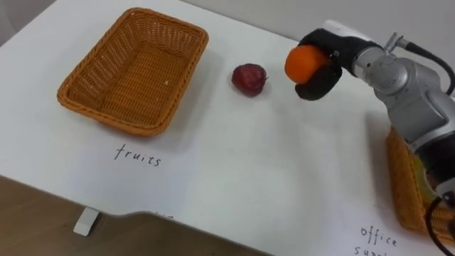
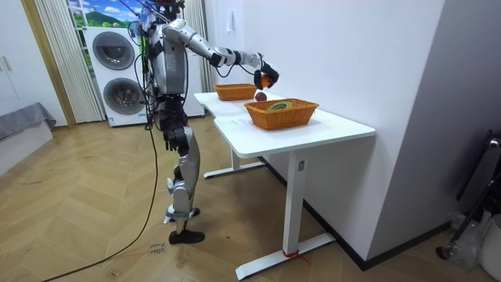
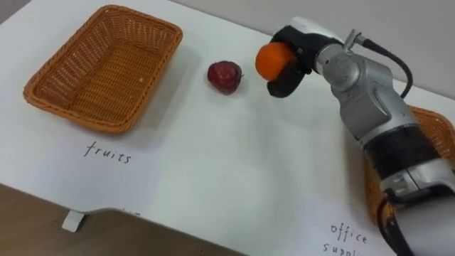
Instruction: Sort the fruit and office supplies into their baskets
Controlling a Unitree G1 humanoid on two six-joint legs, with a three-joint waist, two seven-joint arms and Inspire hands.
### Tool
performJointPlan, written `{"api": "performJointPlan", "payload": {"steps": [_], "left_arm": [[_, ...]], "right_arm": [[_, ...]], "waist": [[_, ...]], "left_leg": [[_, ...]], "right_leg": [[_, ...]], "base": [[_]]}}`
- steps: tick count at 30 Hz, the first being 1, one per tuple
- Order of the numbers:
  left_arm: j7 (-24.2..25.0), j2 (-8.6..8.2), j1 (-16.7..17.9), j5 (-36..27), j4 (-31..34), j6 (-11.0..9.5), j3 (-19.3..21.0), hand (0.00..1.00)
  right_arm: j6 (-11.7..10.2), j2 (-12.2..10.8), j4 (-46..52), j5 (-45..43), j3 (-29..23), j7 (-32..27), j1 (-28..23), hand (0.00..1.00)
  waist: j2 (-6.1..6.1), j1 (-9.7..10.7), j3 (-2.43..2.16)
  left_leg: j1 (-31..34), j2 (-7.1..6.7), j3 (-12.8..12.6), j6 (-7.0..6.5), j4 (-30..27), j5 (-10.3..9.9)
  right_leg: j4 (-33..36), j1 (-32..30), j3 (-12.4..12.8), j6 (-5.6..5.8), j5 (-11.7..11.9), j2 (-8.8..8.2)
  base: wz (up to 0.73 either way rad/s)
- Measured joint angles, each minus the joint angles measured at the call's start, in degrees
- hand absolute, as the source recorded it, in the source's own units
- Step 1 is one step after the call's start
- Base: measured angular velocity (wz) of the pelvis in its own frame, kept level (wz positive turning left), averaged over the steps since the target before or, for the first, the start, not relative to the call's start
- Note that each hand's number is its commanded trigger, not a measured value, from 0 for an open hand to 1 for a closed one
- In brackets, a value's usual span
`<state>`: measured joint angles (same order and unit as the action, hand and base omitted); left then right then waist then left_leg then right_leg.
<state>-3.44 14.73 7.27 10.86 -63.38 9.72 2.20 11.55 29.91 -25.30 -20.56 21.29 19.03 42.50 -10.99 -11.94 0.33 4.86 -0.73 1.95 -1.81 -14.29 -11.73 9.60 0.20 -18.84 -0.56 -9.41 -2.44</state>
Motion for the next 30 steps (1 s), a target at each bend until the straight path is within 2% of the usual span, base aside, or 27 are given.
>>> {"api": "performJointPlan", "payload": {"steps": [5, 8, 12, 19, 24, 25, 26, 28, 30], "left_arm": [[-0.1, -0.42, 2.2, 0.1, 1.7, 0.4, 0.8, 0.0], [0.5, -0.39, 3.1, 0.1, 1.7, 0.8, 1.9, 0.0], [1.5, -0.07, 4.7, 0.0, 1.5, 1.1, 2.2, 0.0], [1.8, -2.13, 5.0, 1.2, 1.5, 1.2, 2.2, 0.0], [1.1, -2.37, 5.2, 1.0, 2.1, 1.3, 2.2, 0.0], [0.8, -2.38, 5.3, 0.8, 2.3, 1.4, 2.1, 0.0], [0.5, -2.38, 5.4, 0.6, 2.6, 1.5, 2.1, 0.0], [-0.7, -2.28, 5.6, 0.2, 3.2, 1.5, 2.1, 0.0], [-1.1, -2.27, 5.6, 0.0, 3.0, 1.6, 2.1, 0.0]], "right_arm": [[0.6, 0.0, 2.0, 0.5, -1.3, 0.0, -0.1, 1.0], [1.1, 0.0, 4.7, 0.3, -4.3, 0.0, -1.4, 1.0], [1.0, 0.3, 7.7, 0.6, -4.9, 0.0, -1.4, 1.0], [1.0, 0.3, 14.0, -0.6, -4.8, 1.0, -1.4, 1.0], [1.2, 0.2, 14.8, -0.6, -4.3, 1.2, -1.4, 1.0], [1.6, 0.1, 15.0, -0.5, -3.9, 1.2, -1.4, 1.0], [1.8, 0.0, 15.0, -0.5, -3.8, 1.2, -1.4, 1.0], [2.9, 0.0, 15.0, 0.2, -3.0, 1.2, -1.4, 1.0], [3.4, 0.0, 15.0, 0.2, -1.8, 1.2, -1.4, 1.0]], "waist": [[1.16, 1.0, -0.53], [1.77, 1.1, -0.81], [2.24, 1.6, -0.76], [2.32, 0.8, -0.69], [1.93, -0.3, -0.54], [1.49, -0.8, -0.65], [1.42, -0.9, -0.56], [0.49, -1.1, -0.24], [-0.14, -1.7, -0.25]], "left_leg": [[-1.5, 0.02, 0.0, 0.04, 0.6, 0.0], [-1.9, 0.01, -0.1, 0.05, 0.7, 0.0], [-3.4, 0.02, 0.0, 0.17, 1.2, 0.1], [-4.4, -0.11, 0.9, 0.18, 1.7, 0.2], [-5.0, -0.14, 1.6, 0.16, 2.4, 0.4], [-5.3, -0.17, 1.7, 0.17, 2.8, 0.5], [-5.2, -0.25, 2.0, 0.16, 2.8, 0.5], [-5.2, -0.78, 3.2, 0.16, 3.0, 0.6], [-5.5, -0.92, 3.5, 0.1, 2.9, 0.6]], "right_leg": [[0.1, 1.4, -0.1, 0.02, 0.0, -0.08], [0.1, 1.8, 0.0, 0.02, 0.0, 0.2], [0.1, 3.2, -0.3, 0.03, 0.0, 0.29], [0.1, 4.3, -1.7, 0.07, 0.0, 0.19], [0.1, 4.9, -1.8, 0.23, -0.1, 0.1], [0.1, 5.0, -1.9, 0.34, -0.2, -0.02], [0.1, 5.1, -2.1, 0.43, -0.2, 0.0], [0.1, 5.4, -3.0, 0.8, -0.5, -0.14], [0.1, 5.7, -3.2, 0.92, -0.7, -0.31]], "base": [[0.0], [-0.01], [-0.01], [0.06], [0.1], [0.04], [0.17], [0.23], [0.12]]}}
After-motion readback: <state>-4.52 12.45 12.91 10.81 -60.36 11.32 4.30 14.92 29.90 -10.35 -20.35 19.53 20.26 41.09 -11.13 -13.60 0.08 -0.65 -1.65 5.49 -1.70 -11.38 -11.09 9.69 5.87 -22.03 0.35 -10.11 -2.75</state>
